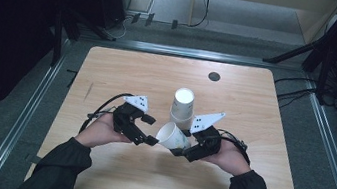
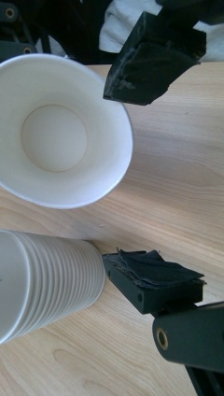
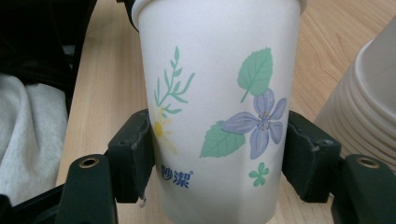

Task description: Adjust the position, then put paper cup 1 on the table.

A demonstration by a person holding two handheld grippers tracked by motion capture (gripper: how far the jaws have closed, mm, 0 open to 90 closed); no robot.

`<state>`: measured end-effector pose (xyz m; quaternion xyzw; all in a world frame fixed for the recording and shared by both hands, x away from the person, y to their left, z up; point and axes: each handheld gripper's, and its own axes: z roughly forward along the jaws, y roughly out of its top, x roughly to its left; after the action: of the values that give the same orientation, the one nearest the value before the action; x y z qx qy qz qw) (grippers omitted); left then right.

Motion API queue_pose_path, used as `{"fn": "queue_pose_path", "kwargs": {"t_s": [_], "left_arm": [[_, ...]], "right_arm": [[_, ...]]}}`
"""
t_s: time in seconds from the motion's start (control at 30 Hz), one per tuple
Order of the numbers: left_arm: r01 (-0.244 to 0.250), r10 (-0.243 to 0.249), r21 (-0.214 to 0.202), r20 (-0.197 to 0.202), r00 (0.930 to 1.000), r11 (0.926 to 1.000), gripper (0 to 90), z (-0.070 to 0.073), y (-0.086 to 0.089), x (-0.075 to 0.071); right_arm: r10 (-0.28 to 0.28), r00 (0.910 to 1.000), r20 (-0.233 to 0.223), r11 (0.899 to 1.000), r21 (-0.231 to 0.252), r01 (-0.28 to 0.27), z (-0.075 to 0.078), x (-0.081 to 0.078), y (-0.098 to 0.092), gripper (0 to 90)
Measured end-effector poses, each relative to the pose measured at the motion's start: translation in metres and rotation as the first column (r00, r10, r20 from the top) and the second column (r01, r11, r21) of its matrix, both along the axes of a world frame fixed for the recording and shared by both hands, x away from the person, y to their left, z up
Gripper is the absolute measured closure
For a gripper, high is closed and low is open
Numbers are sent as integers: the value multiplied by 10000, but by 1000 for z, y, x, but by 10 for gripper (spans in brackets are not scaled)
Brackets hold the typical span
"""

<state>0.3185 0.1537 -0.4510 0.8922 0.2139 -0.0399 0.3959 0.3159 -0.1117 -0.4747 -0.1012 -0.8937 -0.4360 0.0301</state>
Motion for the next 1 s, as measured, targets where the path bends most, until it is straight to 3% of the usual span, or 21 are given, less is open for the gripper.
{"fn": "queue_pose_path", "kwargs": {"t_s": [0.03,0.1,0.13,0.3,0.5,0.6,0.7,1.0], "left_arm": [[-101,97,-295,-130,9999,9995,179,-3,0,1],[-162,153,-453,-217,9996,9988,178,-4,1,1],[-200,172,-776,-368,9992,9968,178,-6,2,2],[-171,128,-938,-460,9989,9954,171,-7,1,1],[-166,76,-1429,-637,9979,9896,151,-8,0,-1],[-129,38,-1402,-650,9979,9900,147,-9,-4,-2],[47,-92,-1007,-450,9989,9949,143,-11,-10,-5],[-148,99,-1426,-350,9993,9897,149,-17,-22,-4]], "right_arm": [[-4,10000,14,10000,-27,4,0,0,0,335],[10,10000,6,10000,-50,-10,0,0,0,335],[-1,10000,8,9999,-101,1,-1,0,0,335],[-12,10000,19,9999,-148,12,-2,1,0,335],[-79,10000,3,9999,-107,79,-2,1,1,336],[-111,9999,-8,9998,-137,111,-3,2,2,336],[-126,9999,-2,9999,-100,126,-3,2,3,336],[-111,9999,-71,9999,42,111,-3,1,5,336]]}}
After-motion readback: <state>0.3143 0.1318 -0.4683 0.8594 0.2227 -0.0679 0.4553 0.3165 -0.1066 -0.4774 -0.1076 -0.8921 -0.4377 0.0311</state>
